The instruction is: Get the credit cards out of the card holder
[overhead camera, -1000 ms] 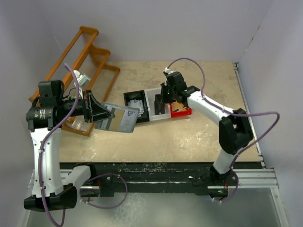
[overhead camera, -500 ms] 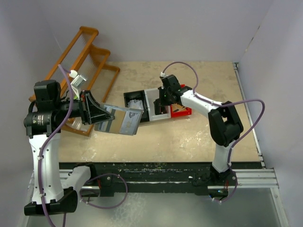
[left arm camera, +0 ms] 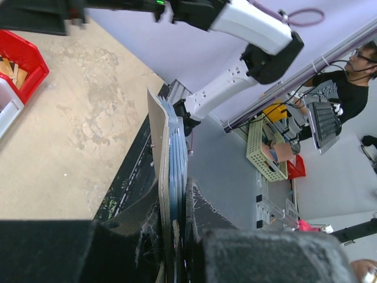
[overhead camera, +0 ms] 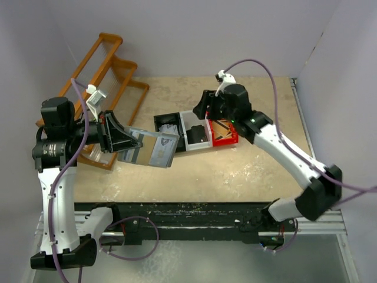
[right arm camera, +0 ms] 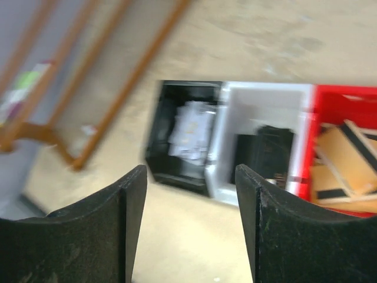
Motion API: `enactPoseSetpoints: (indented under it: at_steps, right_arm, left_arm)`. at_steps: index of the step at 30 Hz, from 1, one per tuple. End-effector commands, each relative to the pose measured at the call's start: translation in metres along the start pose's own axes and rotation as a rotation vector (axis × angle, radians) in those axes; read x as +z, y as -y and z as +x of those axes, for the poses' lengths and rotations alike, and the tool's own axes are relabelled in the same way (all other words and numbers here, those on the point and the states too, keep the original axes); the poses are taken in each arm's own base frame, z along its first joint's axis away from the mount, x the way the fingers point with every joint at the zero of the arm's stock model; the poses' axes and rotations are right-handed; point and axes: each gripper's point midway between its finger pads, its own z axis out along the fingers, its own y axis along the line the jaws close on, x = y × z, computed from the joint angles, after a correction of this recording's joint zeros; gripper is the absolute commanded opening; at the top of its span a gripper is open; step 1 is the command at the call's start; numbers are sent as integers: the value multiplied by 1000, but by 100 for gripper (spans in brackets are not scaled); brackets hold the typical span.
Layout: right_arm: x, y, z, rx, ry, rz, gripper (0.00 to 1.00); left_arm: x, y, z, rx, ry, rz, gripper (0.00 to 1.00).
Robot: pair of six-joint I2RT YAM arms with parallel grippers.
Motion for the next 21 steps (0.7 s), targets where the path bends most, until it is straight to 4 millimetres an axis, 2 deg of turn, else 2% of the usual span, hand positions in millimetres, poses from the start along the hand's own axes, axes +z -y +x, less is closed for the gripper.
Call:
enactPoseSetpoints:
  at_steps: [1,2,4,9,15,21]
  right_arm:
    - [-68,-84,-17,86,126,-373,68]
    - [-83,-99,-12,98,142,-454,71]
    - [-126,-137,-13,120,216,-665,74]
    - [-189,-177,16,208,276,-1010,76]
    - [-218,-213,33,231,278,-1213,77]
    - [-226,-224,36,303,313,-1321,76]
  left_arm:
    - [0,15,-10,28,-1,61,4]
    - [0,15,-12,26,1,60,4]
    - [0,16,-14,12,8,54,3]
    - [1,13,-18,-14,13,48,2]
    - [1,11,-19,-22,21,36,2]
    - [1,12,-17,-21,23,33,2]
